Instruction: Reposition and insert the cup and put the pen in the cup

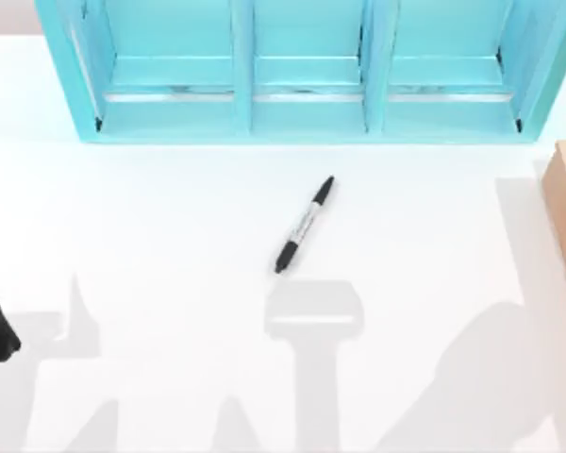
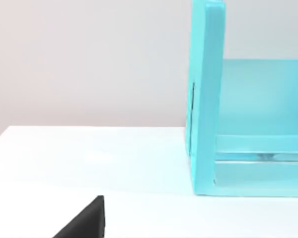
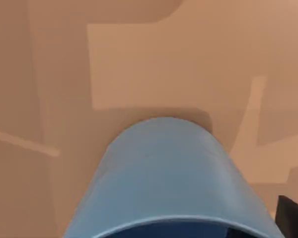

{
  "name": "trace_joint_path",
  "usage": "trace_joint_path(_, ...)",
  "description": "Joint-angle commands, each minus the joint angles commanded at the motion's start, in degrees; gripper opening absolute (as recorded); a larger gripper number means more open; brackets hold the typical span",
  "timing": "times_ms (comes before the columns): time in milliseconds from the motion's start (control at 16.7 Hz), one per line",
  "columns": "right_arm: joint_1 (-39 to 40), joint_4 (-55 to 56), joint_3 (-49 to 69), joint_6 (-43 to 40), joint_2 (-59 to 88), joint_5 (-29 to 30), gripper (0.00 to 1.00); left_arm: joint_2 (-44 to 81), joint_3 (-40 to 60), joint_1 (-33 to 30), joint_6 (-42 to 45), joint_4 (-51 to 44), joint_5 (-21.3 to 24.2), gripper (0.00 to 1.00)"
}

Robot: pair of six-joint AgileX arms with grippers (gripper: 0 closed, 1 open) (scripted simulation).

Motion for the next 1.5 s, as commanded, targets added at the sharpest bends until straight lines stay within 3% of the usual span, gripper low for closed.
trace_joint_path(660, 0.74, -0.89, 0.87, 0.90, -0.30, 0.01, 0.00, 0.00, 0.00, 0.00, 0.00, 0.00, 0.00, 1.00)
trace_joint_path(1200, 20.83, -27.27, 18.98, 20.79, -6.93, 0.08, 0.00, 0.00, 0.00, 0.00, 0.00, 0.00, 0.00, 1.00)
trace_joint_path(1500, 25.79, -32.35, 23.12, 25.67, -9.36, 0.06, 0.00, 0.00, 0.00, 0.00, 0.00, 0.00, 0.00, 1.00)
